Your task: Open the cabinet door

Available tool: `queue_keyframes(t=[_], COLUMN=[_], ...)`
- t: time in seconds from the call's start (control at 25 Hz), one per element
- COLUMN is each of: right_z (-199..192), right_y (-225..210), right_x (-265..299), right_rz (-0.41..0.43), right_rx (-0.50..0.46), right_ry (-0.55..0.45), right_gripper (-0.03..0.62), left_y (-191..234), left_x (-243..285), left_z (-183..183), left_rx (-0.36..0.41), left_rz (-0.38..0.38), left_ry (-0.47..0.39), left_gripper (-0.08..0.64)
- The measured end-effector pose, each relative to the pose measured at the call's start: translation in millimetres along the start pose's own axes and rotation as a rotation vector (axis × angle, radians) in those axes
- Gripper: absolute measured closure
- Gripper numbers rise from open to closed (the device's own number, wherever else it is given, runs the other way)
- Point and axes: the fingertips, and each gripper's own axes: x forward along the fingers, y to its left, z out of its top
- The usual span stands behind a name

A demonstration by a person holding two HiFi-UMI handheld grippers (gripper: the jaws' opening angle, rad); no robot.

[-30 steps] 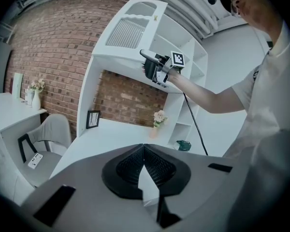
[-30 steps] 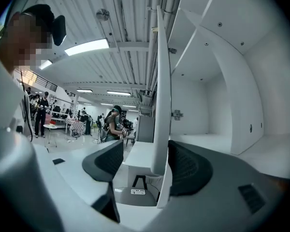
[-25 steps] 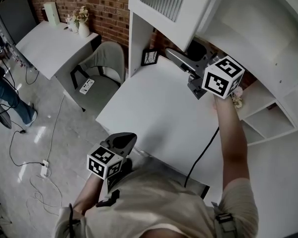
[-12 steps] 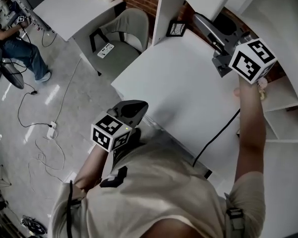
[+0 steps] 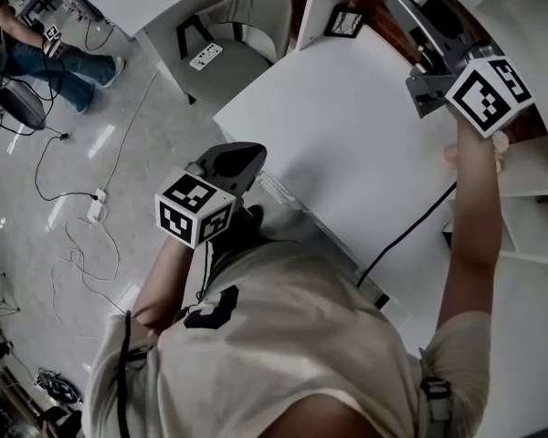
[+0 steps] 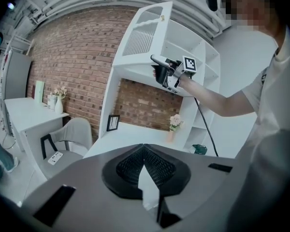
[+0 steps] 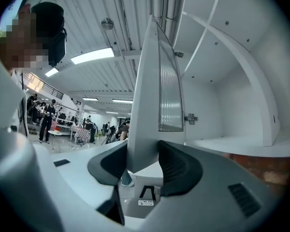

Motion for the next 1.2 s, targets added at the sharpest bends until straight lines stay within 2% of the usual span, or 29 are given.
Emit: queue_keyframes(t=[0.2, 0.48, 1.0, 1.2], right_z=[0, -6, -11, -12], right_y=[8, 22, 51, 66], right_x=[4, 17, 44, 61], right_rz=[0.001, 0.019, 0.076, 0.05], right_rx=[-0.016, 0.011, -0.035, -0.074], right_ry=[-0.001, -0.033, 0.014, 0.032], right_gripper=[0.39, 0.371, 0.341, 0.333], left_y=[-9, 6, 17, 26], left_x=[1, 0, 2, -5], left_z=[-4, 0, 1, 3], left_rx=[-0.001, 0.012, 0.008, 0.016], left_rz=[-0.024, -0.021, -0.046, -0.043], left_ry=[0.007, -0.006, -0.006, -0.018], left_gripper=[0.545, 0.545, 0.545, 0.545])
